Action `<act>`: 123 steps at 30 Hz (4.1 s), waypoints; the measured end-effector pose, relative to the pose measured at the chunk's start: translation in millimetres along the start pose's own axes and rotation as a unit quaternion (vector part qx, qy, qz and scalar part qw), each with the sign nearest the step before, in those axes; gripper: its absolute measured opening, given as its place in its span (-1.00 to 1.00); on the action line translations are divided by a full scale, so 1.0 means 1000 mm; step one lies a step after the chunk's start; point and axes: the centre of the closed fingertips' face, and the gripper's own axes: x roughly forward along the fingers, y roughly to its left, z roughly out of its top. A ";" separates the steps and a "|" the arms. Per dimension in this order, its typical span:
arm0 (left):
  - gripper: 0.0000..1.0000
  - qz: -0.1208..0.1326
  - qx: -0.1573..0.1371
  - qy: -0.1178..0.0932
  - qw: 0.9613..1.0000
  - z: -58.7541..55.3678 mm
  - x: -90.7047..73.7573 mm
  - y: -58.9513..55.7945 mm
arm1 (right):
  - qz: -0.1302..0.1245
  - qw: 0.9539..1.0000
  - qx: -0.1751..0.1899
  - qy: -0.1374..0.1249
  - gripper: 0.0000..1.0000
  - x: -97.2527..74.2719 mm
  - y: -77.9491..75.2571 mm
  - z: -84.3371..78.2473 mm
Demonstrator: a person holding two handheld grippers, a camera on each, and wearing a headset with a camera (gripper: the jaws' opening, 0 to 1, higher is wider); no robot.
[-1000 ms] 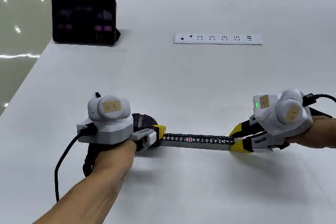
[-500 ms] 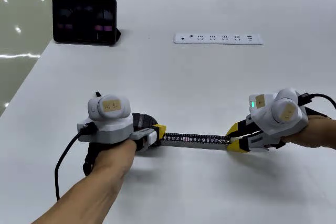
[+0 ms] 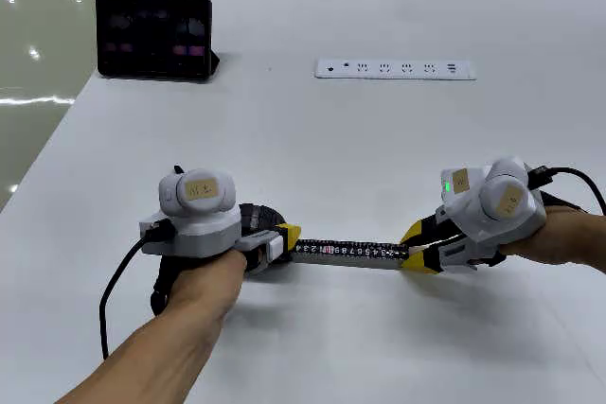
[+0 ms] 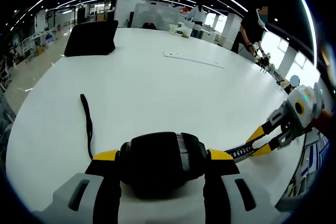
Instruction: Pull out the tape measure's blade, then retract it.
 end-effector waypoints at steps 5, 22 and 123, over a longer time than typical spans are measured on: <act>0.16 -0.001 -0.001 0.001 1.000 0.000 0.001 0.001 | 0.001 1.000 -0.001 -0.001 -0.79 0.003 -0.001 0.003; 0.16 -0.003 -0.003 0.001 1.000 -0.001 0.000 0.001 | 0.002 1.000 -0.008 -0.005 -0.79 0.011 -0.001 0.015; 0.18 -0.013 -0.015 0.008 1.000 0.001 0.000 0.002 | 0.013 0.999 -0.019 -0.039 -0.78 0.068 -0.003 0.086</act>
